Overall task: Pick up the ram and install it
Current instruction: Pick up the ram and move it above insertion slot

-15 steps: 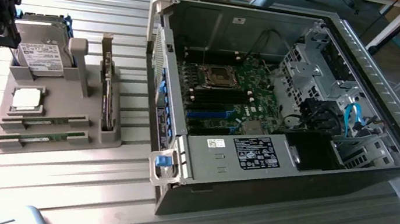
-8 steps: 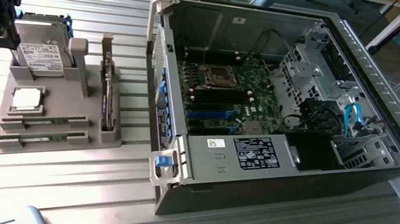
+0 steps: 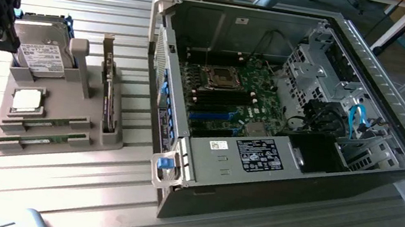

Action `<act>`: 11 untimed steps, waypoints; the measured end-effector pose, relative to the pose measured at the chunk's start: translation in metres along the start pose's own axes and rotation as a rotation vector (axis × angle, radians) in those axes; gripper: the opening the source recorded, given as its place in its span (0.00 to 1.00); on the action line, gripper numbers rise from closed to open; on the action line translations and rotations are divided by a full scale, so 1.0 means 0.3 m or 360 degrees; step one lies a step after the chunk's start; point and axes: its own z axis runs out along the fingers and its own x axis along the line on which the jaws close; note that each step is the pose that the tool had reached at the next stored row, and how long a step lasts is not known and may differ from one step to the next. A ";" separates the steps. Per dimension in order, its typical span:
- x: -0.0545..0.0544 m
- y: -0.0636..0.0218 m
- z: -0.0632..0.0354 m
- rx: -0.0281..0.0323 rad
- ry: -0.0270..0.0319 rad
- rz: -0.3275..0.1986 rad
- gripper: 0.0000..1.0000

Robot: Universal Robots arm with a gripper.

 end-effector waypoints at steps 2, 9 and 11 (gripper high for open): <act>0.002 0.000 0.002 -0.00003 -0.00017 0.0000 0.10; 0.007 -0.001 0.009 -0.00122 -0.00635 -0.0004 0.10; 0.007 -0.001 0.009 -0.00193 -0.00622 -0.0011 0.10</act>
